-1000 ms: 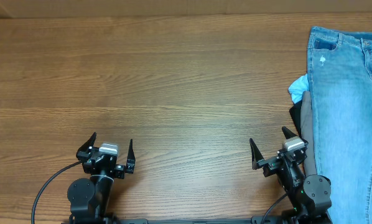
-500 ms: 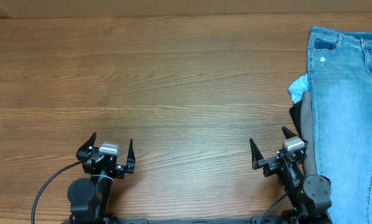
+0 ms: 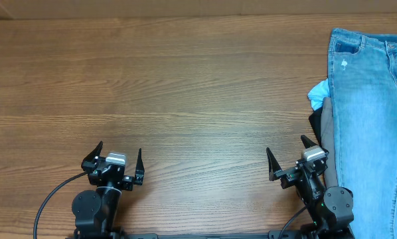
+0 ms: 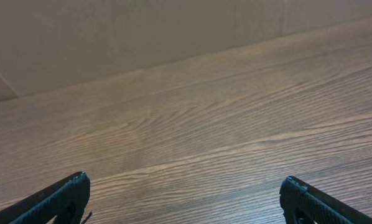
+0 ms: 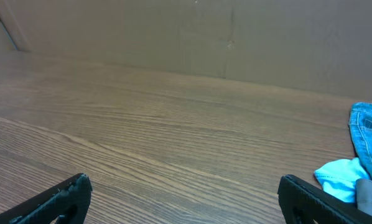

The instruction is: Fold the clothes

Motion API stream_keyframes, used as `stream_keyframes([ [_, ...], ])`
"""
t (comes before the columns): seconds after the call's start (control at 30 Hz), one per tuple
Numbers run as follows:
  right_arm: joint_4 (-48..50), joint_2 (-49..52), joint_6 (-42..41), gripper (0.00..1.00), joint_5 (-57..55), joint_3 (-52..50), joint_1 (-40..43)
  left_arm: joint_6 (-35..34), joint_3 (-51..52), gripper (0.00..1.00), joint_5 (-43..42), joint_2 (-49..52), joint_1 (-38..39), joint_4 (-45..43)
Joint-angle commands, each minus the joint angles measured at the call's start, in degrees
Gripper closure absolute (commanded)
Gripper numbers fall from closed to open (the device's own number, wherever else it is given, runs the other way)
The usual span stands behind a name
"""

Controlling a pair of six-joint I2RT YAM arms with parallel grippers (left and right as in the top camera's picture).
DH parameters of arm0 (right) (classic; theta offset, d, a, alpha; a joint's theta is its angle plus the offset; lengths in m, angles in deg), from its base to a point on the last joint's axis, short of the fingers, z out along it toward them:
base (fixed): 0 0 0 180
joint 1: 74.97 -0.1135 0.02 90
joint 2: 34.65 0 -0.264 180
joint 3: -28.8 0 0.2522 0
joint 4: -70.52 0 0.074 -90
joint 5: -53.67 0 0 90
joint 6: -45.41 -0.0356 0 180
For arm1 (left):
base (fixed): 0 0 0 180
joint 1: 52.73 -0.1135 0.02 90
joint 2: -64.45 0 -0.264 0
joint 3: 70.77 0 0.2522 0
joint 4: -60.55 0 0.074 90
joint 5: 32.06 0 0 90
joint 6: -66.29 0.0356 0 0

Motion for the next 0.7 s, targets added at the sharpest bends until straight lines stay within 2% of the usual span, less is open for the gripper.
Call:
stream_keyframes([
  [0.0,0.3,-0.5,0.0,0.00,0.2,-0.1,0.1,0.2,0.2,0.00,0.6,-0.5,0.2,0.1],
  [0.33,1.2,-0.5,0.0,0.00,0.4,-0.1,0.1,0.3,0.2,0.00,0.6,-0.5,0.2,-0.4],
  [0.43,0.6,-0.5,0.0,0.00,5.2,-0.1,0.1,0.2,0.2,0.00,-0.1,-0.5,0.2,-0.6],
  [0.67,0.8,-0.5,0.0,0.00,15.9,-0.1,0.1,-1.7,0.2,0.00,-14.0,-0.5,0.2,-0.5],
])
